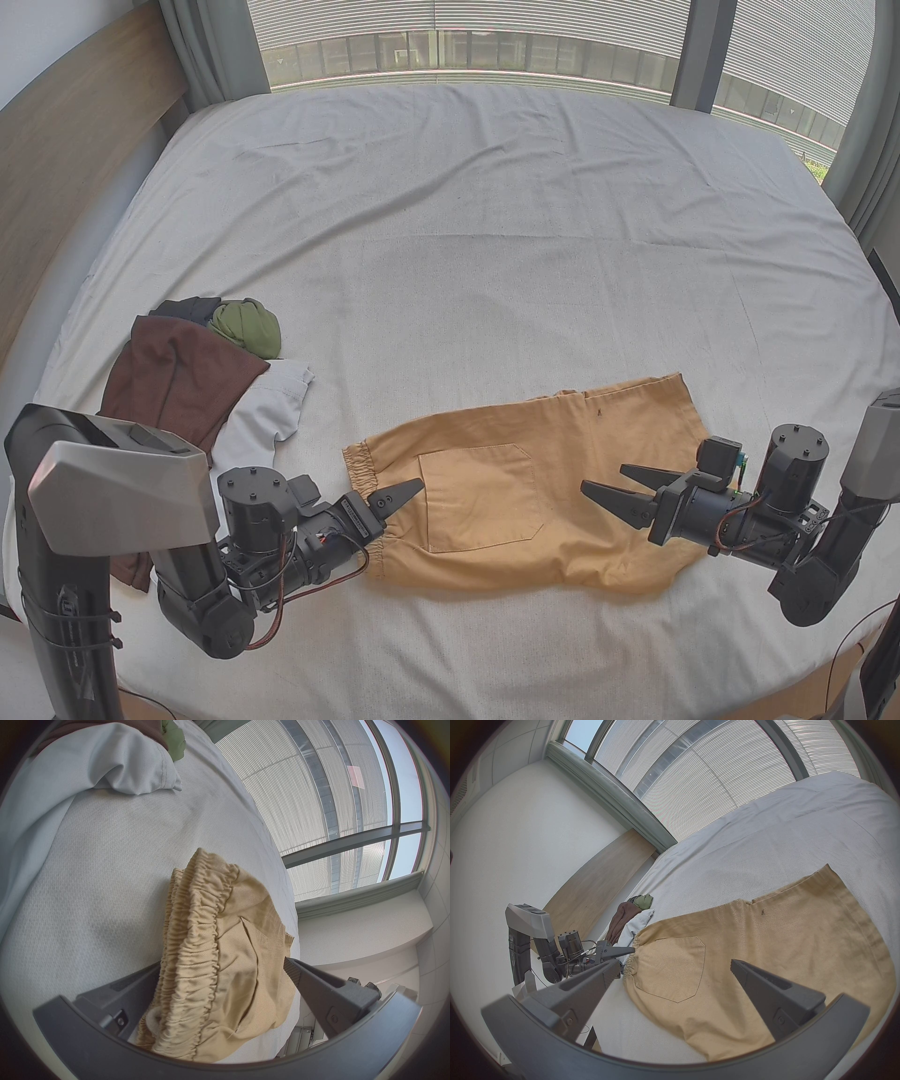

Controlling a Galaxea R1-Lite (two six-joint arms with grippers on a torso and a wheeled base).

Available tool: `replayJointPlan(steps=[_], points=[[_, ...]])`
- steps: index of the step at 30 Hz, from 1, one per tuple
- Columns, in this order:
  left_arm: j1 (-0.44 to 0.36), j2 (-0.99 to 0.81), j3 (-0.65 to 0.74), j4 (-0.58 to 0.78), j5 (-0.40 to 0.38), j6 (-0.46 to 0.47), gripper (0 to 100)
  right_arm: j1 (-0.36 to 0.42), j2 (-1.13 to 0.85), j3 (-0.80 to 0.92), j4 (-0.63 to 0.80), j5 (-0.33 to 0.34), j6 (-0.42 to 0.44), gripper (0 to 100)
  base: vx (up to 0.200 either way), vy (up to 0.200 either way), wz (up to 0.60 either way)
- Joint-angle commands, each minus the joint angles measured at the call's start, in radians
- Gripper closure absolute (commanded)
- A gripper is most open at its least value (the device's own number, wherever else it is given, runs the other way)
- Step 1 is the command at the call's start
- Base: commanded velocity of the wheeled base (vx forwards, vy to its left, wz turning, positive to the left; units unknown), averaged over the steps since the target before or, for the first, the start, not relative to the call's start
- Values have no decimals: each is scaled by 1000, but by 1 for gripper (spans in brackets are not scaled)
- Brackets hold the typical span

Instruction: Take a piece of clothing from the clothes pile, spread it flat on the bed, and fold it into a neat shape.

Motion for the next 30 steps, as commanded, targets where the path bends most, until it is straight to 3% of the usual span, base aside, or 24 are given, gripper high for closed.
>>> replayJointPlan(steps=[1,14,15,25,30], points=[[-1,-24,-1,-2,-1,-9,0,1,2,0,0,0,0,0,0,0,0],[-9,-17,8,-2,-1,-12,0,3,6,1,0,0,0,0,0,0,0],[-10,-12,9,-2,-2,-12,100,3,6,1,0,0,0,0,0,0,0],[-7,3,5,-2,-1,-7,100,3,6,1,0,0,0,0,0,0,0],[4,-78,62,1,4,2,100,1,8,3,0,0,0,0,0,0,0]])
